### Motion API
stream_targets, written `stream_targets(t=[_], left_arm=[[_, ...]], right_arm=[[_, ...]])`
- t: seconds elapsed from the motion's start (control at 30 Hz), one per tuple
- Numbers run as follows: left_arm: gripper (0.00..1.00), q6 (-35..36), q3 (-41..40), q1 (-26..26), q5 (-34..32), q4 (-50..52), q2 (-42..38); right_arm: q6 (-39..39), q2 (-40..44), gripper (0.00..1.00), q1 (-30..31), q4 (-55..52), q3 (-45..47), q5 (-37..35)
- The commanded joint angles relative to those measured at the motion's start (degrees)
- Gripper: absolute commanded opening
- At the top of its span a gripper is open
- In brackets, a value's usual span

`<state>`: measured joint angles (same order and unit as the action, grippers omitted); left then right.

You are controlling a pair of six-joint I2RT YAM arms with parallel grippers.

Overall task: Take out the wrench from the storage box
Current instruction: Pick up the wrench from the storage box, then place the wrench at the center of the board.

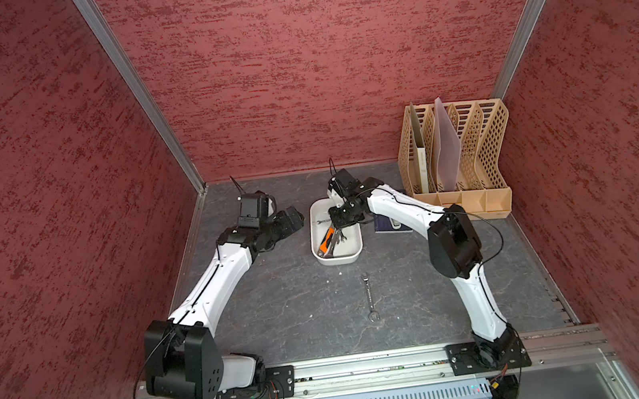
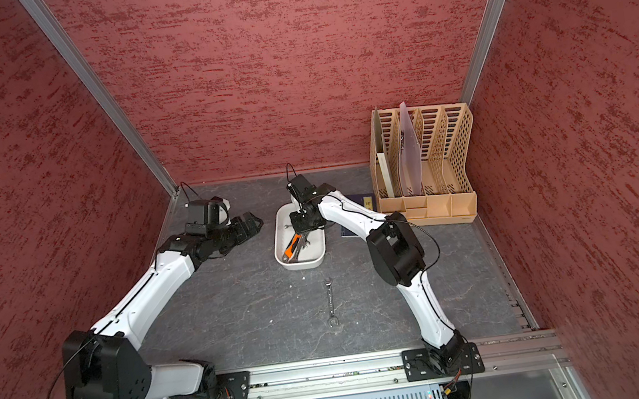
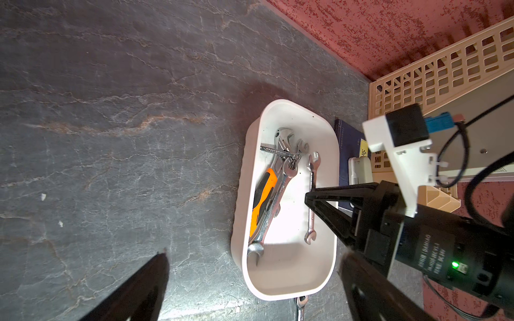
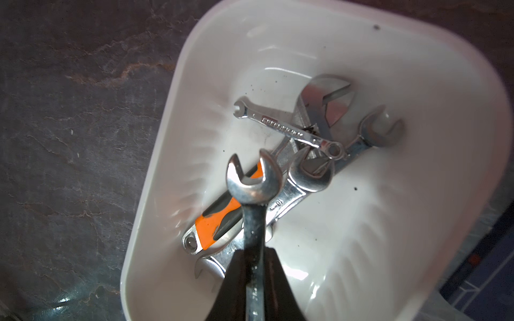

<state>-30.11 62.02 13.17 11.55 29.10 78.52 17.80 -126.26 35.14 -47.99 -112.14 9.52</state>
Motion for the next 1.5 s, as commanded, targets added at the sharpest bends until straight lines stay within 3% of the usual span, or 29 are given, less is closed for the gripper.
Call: stream_targets(t=[0.0, 0.2, 0.67, 1.0, 1.37, 1.47], left_arm=[[1.00, 0.4, -0.7, -0.3, -0.5, -1.2, -1.9], [1.00, 0.4, -0.9, 0.4, -1.1, -1.2, -2.8], [1.00, 0.4, -0.7, 4.6, -2.6, -1.3, -3.6], [1.00, 0.9, -1.1, 5.2, -4.4, -0.9, -4.0], [1.00, 0.8, -1.4, 5.1, -4.3, -1.2, -3.2], [1.00, 0.7, -1.4, 5.2, -4.2, -1.2, -3.0]], right_arm=[[0.5, 6.5, 0.00, -0.6, -0.4, -0.9, -2.1], [2.9, 16.4, 0.00, -0.6, 1.7, 9.1, -4.0], [18.4, 44.7, 0.00, 4.3, 12.2, 54.2, -6.4], [26.6, 43.8, 0.00, 8.4, 21.8, 68.2, -5.6], [29.1, 40.2, 0.00, 10.4, 23.2, 70.6, -6.0], [27.9, 39.8, 0.06, 10.4, 22.8, 70.5, -5.0]])
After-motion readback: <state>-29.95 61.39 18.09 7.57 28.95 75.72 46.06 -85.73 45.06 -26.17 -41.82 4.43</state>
